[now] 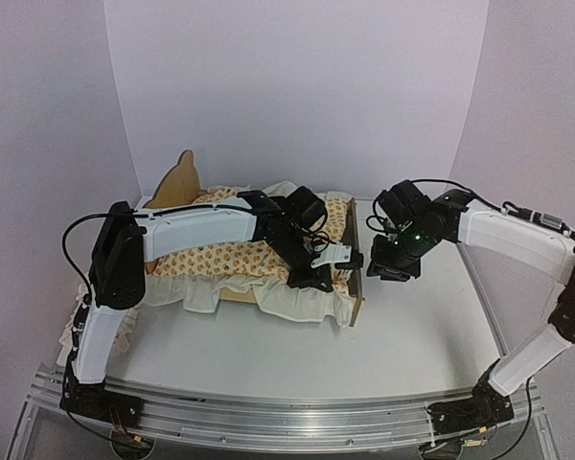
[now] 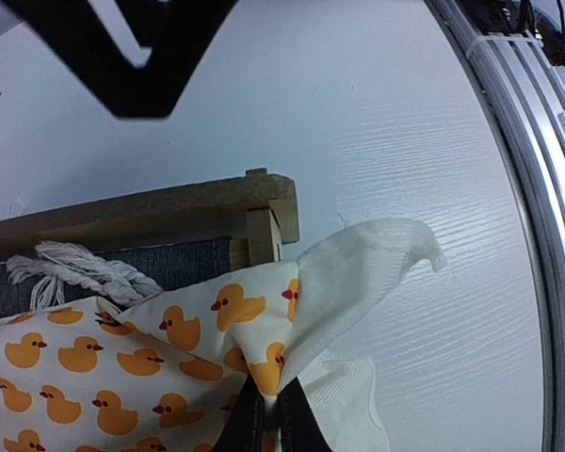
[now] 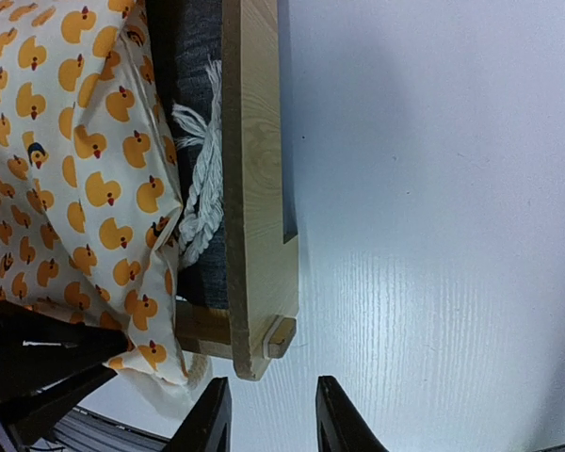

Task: Set up the pet bed

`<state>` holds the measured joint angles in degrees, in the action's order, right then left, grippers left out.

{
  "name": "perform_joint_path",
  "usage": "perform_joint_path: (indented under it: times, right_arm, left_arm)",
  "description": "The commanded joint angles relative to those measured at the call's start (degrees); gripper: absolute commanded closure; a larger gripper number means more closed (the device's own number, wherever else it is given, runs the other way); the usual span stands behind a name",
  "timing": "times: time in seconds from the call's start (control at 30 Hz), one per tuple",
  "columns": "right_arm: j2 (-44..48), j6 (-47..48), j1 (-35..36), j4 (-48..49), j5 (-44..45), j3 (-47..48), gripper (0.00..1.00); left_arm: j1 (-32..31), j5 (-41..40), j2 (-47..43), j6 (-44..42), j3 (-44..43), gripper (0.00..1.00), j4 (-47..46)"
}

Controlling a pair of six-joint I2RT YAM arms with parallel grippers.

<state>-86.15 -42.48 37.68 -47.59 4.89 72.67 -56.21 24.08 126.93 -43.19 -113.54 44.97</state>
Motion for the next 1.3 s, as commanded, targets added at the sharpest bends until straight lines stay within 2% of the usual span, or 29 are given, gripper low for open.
perform_joint_path:
  times: [0.0,0.1,0.17,0.3,0.43,0.7,0.77,0.87,0.97,1.1,1.17,1.27]
  right_arm:
    - [-4.1,2.0,0.7,3.4,-6.6,1.9,0.63]
    - [-5.6,2.1,2.3,9.5,-9.3,1.7,0.55]
    - [-6.8,1.8,2.5,11.7,-9.8,2.3,0.54]
    - [-7.1,-0.8,2.1,11.8,-5.5,2.8,0.53]
    - [-2.9,-0.3,0.8,12.0,-4.7,0.9,0.49]
    - [2.4,22.7,0.6,15.4,-4.8,0.6,0.48]
    - [2.3,29.4,0.6,19.2,-7.5,-1.5,0.48]
    - [1.5,36.8,0.6,30.9,-13.4,-5.7,0.48]
    - [-1.7,39.5,0.7,37.7,-15.1,-7.1,0.48]
    - [-8.6,43.6,1.0,37.8,-10.4,-3.2,0.53]
    - [-11.3,44.3,1.0,39.2,-11.2,-1.0,0.54]
    - [-13.2,44.5,2.0,47.3,-13.6,-1.1,0.51]
  left_arm:
    - [-0.1,2.6,-2.0,-1.8,1.4,0.98,-4.0]
    - [-0.1,2.2,-1.8,-1.6,2.0,0.99,-4.7]
    - [-0.1,2.2,-1.9,-1.4,1.3,1.00,-3.9]
    - [1.0,2.4,-3.1,1.5,-2.1,1.00,-3.1]
    - [5.6,7.2,-5.0,7.9,-8.8,1.00,-2.6]
    - [16.0,11.5,-5.1,19.4,-21.6,1.00,-1.6]
    - [17.4,11.8,-5.3,20.1,-23.1,1.00,-1.3]
    - [18.2,11.2,-5.8,19.9,-23.3,1.00,-1.0]
    - [18.2,12.8,-6.2,19.8,-21.6,1.00,-0.9]
    - [18.2,13.5,-5.9,20.3,-20.4,1.00,-0.6]
    - [18.2,13.6,-5.6,20.2,-20.7,1.00,-0.2]
    - [18.3,13.7,-5.3,20.0,-21.1,1.00,0.4]
